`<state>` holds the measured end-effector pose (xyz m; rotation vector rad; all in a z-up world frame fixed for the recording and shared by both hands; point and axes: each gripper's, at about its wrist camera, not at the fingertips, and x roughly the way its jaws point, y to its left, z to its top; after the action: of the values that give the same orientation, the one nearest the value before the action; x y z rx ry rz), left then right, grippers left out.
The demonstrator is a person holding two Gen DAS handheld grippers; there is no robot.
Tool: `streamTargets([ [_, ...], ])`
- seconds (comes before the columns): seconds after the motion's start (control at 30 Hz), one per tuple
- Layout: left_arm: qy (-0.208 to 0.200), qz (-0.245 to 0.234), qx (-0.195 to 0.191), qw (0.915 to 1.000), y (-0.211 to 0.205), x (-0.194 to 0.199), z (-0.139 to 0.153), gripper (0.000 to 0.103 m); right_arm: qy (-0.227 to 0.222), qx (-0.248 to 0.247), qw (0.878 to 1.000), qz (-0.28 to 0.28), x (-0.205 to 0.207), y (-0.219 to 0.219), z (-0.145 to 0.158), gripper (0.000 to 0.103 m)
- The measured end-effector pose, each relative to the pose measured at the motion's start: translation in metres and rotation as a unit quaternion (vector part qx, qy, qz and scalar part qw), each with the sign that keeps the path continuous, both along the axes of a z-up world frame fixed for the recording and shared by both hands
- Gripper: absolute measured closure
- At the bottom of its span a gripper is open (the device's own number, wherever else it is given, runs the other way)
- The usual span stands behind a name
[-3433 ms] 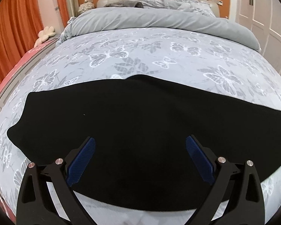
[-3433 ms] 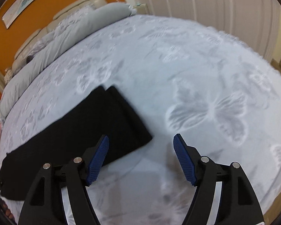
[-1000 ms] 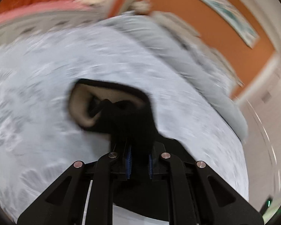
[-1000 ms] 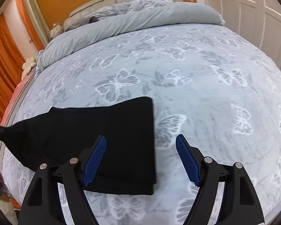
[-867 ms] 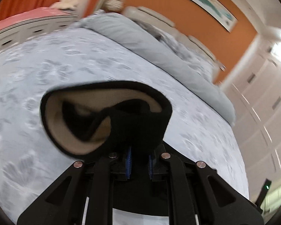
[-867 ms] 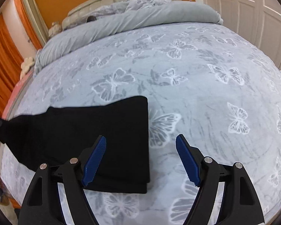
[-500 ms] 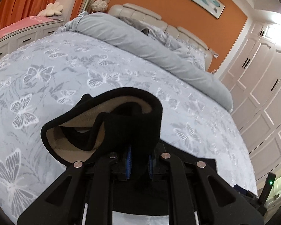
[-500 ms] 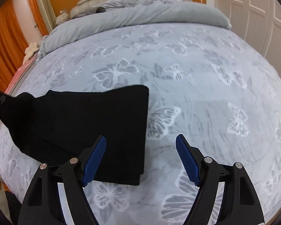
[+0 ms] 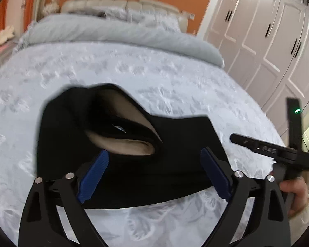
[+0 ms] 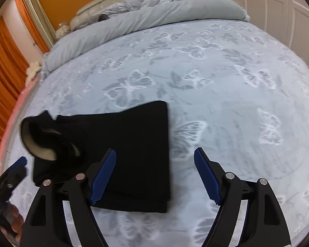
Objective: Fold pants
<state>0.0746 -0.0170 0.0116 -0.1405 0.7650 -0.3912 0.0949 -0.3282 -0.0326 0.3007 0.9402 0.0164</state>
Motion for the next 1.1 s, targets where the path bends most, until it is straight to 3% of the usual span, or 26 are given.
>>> streamTargets([
  [0.07, -0.031, 0.033, -0.010, 0.9989, 0.029, -0.009, 0.017, 0.005, -0.003, 0.031, 0.999, 0.022, 0.005, 0.012, 0.001, 0.025],
  [0.17, -0.057, 0.108, 0.025, 0.9922, 0.068, -0.011, 0.025, 0.005, 0.005, 0.074, 0.995, 0.065, 0.018, 0.045, -0.007, 0.023],
  [0.23, -0.046, 0.147, 0.042, 0.9872, 0.093, -0.003, 0.021, 0.005, 0.013, 0.084, 0.992, 0.096, 0.029, 0.070, -0.014, 0.023],
  [0.33, -0.009, 0.194, 0.027, 0.9806, 0.136, 0.007, 0.008, 0.005, 0.022, 0.067, 0.990, 0.126, 0.047, 0.108, -0.029, 0.019],
  [0.43, 0.009, 0.215, 0.032, 0.9760, 0.159, 0.010, 0.000, 0.005, 0.033, 0.049, 0.988, 0.146, 0.065, 0.139, -0.047, 0.018],
  [0.5, 0.011, 0.220, 0.032, 0.9750, 0.167, 0.007, -0.002, 0.005, 0.016, 0.049, 0.989, 0.139, 0.071, 0.152, -0.054, 0.017],
  [0.57, 0.009, 0.219, 0.035, 0.9750, 0.173, 0.005, -0.002, 0.005, -0.004, 0.061, 0.986, 0.156, 0.076, 0.162, -0.054, 0.052],
  [0.6, 0.008, 0.216, 0.038, 0.9756, 0.175, 0.004, -0.002, 0.005, 0.000, 0.065, 0.985, 0.163, 0.078, 0.166, -0.053, 0.088],
  [0.67, 0.006, 0.215, 0.046, 0.9754, 0.180, 0.000, -0.002, 0.005, 0.004, 0.117, 0.980, 0.160, 0.080, 0.165, -0.042, 0.090],
  [0.77, 0.009, 0.216, 0.044, 0.9753, 0.190, 0.000, -0.002, 0.005, -0.014, 0.233, 0.961, 0.149, 0.068, 0.143, -0.003, 0.091],
  [0.83, 0.011, 0.213, 0.030, 0.9765, 0.192, -0.002, 0.000, 0.005, -0.016, 0.277, 0.952, 0.130, 0.056, 0.117, 0.014, 0.091],
  [0.87, 0.012, 0.210, 0.023, 0.9773, 0.191, -0.002, 0.000, 0.005, -0.019, 0.274, 0.954, 0.117, 0.050, 0.104, 0.019, 0.091],
  [0.93, 0.017, 0.201, 0.016, 0.9793, 0.187, -0.001, -0.001, 0.005, -0.016, 0.222, 0.973, 0.062, 0.036, 0.068, 0.013, 0.089],
  [1.0, 0.026, 0.189, 0.016, 0.9815, 0.175, 0.003, -0.006, 0.005, 0.040, 0.148, 0.988, 0.005, 0.036, 0.040, -0.018, 0.082],
  [1.07, 0.038, 0.176, 0.017, 0.9835, 0.162, 0.008, -0.012, 0.005, 0.095, 0.090, 0.991, -0.003, 0.041, 0.030, -0.047, 0.078],
  [1.1, 0.045, 0.168, 0.018, 0.9847, 0.153, 0.010, -0.015, 0.005, 0.084, 0.110, 0.990, 0.002, 0.037, 0.024, -0.051, 0.078],
])
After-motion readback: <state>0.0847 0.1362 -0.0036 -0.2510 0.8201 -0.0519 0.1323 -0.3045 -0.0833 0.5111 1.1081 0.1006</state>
